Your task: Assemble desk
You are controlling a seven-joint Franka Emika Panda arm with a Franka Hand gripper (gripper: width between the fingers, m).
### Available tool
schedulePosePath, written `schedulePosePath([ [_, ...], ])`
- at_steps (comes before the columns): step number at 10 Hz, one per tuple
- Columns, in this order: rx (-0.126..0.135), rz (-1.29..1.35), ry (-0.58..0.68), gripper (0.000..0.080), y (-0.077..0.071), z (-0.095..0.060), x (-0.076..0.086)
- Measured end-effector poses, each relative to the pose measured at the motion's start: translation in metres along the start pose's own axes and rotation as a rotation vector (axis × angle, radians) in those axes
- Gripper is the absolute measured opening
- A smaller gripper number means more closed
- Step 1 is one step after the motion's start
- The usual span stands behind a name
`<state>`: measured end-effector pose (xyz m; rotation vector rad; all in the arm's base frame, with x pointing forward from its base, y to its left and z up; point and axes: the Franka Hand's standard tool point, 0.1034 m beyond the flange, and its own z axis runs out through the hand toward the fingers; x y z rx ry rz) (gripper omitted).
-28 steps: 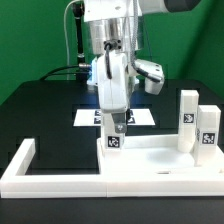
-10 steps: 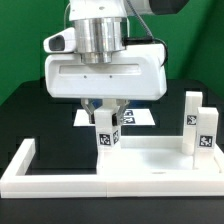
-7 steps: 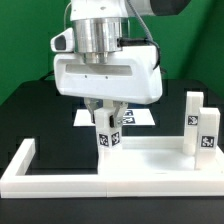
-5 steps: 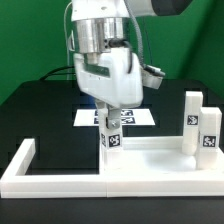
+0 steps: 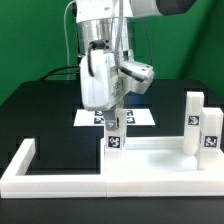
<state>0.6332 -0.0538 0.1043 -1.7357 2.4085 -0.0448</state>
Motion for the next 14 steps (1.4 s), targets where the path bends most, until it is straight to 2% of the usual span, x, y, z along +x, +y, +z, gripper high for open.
schedulePosePath([
  [1,0.0,-0.016,0.0,0.0386,0.0,0.0,0.0],
  [2,0.0,-0.071,0.001,0.0522,0.0,0.0,0.0],
  [3,0.001,-0.285,0.004,0.0522,-0.001,-0.001,0.001],
  [4,0.016,-0.476,0.005,0.0623,-0.004,-0.003,-0.001],
  [5,0.038,-0.643,0.007,0.0642,-0.005,-0.007,-0.004],
  [9,0.03,-0.911,0.022,0.0649,-0.005,-0.005,0.0],
  [10,0.016,-1.219,0.039,0.0649,-0.006,-0.005,0.006],
  [11,0.002,-1.361,0.022,0.0649,-0.006,-0.001,0.007],
  [12,-0.003,-1.342,0.02,0.0649,-0.004,0.002,0.009],
  [13,-0.001,-1.321,0.023,0.0624,-0.005,0.001,0.009],
  [14,-0.002,-1.319,0.023,0.049,-0.005,0.001,0.01],
])
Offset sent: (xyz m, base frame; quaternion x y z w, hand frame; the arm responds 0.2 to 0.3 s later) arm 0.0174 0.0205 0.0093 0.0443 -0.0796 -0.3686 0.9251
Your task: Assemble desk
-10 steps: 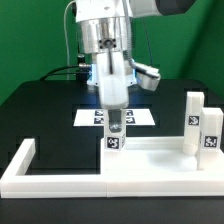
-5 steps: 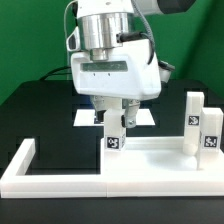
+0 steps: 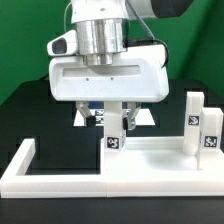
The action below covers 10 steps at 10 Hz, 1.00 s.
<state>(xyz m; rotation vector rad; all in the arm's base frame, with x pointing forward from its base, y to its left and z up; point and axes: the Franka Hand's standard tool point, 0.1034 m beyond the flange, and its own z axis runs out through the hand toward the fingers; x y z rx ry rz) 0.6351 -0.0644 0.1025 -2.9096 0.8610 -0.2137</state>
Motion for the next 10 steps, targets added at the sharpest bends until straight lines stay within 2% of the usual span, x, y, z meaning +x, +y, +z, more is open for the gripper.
schedulePosePath([
  [1,0.001,0.101,-0.001,0.0354,-0.0004,0.0002,-0.0003],
  [2,0.0,0.163,0.0,0.0354,0.0,0.0,0.0],
  [3,0.0,0.184,0.001,0.0291,0.0007,-0.0001,0.0003],
  [5,-0.001,0.344,0.001,0.0291,0.0013,0.0,0.0003],
  [7,-0.025,0.74,-0.045,0.0291,0.0008,-0.0011,0.0006],
  [8,-0.023,0.938,-0.076,0.0291,0.0007,-0.0001,-0.0002],
  [10,0.018,1.252,-0.111,0.0292,0.0001,0.0015,-0.0013],
])
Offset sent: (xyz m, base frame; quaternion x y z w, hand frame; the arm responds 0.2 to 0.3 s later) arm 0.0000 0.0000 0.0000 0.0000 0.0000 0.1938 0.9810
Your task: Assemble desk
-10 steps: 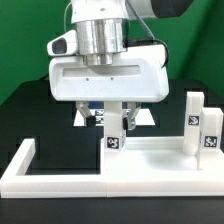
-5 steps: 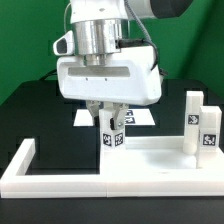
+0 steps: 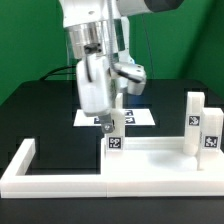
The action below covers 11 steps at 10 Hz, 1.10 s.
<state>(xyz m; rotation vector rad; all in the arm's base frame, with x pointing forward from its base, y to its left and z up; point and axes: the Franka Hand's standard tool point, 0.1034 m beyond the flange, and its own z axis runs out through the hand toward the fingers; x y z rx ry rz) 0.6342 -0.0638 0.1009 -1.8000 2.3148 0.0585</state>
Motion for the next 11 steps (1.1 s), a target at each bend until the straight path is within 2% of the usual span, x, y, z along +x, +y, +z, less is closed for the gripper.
schedulePosePath([
  [4,-0.002,0.127,0.005,0.0304,0.001,0.0,0.002],
  [5,-0.001,0.095,0.005,0.0413,0.001,0.0,0.002],
  [6,-0.002,0.043,0.008,0.0413,0.001,0.0,0.001],
  [7,0.004,-0.065,0.007,0.055,-0.001,-0.005,-0.005],
  [8,0.028,-0.113,-0.004,0.0631,-0.003,-0.018,-0.014],
  [9,0.038,-0.093,-0.029,0.0631,-0.005,-0.036,-0.026],
  [10,0.067,-0.095,-0.054,0.0644,-0.011,-0.058,-0.036],
  [11,0.079,-0.085,-0.066,0.0648,-0.012,-0.069,-0.038],
])
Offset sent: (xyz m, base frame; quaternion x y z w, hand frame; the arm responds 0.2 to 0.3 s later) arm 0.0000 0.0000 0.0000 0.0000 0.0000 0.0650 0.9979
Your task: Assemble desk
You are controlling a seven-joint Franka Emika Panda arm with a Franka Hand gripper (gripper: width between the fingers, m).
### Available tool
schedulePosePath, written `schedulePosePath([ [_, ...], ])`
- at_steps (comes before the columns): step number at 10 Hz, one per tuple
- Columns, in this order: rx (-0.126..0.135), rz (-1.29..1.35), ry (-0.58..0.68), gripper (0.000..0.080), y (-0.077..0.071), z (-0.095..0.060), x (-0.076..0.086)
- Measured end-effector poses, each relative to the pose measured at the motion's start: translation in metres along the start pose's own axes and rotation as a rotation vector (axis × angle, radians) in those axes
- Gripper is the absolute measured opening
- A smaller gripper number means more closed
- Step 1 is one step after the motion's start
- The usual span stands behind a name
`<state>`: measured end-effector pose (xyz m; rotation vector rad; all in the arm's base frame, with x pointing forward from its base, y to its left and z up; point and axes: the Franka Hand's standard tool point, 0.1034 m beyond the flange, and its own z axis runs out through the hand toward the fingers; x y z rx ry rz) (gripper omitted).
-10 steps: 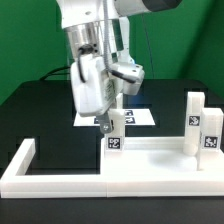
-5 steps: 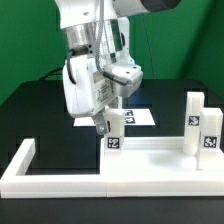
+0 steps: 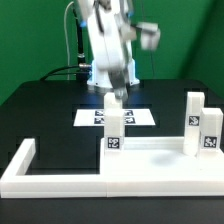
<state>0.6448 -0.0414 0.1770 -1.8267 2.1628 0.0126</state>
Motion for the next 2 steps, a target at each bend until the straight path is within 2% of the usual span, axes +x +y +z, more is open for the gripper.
schedulePosePath([
  [2,-0.01,0.009,0.0,0.0649,0.0023,0.0029,0.0004],
])
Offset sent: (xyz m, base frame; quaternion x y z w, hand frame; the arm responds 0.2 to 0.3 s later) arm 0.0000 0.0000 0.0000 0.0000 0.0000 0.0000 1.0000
